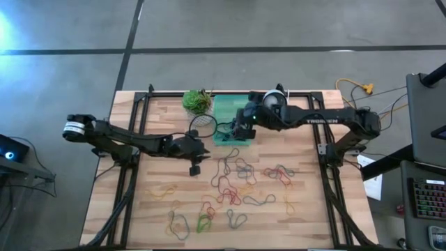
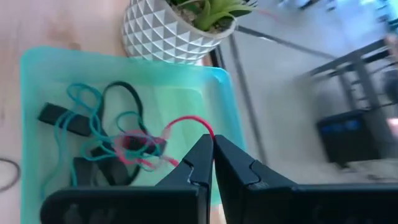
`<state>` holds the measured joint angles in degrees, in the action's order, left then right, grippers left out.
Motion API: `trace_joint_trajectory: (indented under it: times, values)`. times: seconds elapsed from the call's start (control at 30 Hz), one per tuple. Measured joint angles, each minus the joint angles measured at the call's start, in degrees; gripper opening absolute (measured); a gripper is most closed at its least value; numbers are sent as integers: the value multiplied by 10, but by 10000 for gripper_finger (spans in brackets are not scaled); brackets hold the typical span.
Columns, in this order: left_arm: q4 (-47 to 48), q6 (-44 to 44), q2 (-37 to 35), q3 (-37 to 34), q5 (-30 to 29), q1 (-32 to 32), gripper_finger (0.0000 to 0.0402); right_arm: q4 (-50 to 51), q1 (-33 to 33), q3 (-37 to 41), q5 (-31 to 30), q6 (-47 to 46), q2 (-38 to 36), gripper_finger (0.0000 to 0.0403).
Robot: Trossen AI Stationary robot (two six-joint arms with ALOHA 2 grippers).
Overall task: Pick and place rubber bands into bin
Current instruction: Put the red rubber band into the green bin, then put the yellow rubber band into the green bin
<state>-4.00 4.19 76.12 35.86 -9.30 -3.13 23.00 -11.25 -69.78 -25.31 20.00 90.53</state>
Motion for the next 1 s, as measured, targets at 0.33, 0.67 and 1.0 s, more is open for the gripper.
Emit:
trace_joint_trajectory:
  times: [0.33, 0.67, 1.0]
  values:
    - [0, 0, 0, 0, 8, -25, 71, -13, -52, 16, 114, -61, 30, 11]
    - [-1, 0, 0, 0, 33, -37, 71, -24, -56, 30, 144, -68, 45, 93]
    - [58, 16, 12, -3, 169, -65, 71, 11, -39, 32, 197, -79, 45, 128]
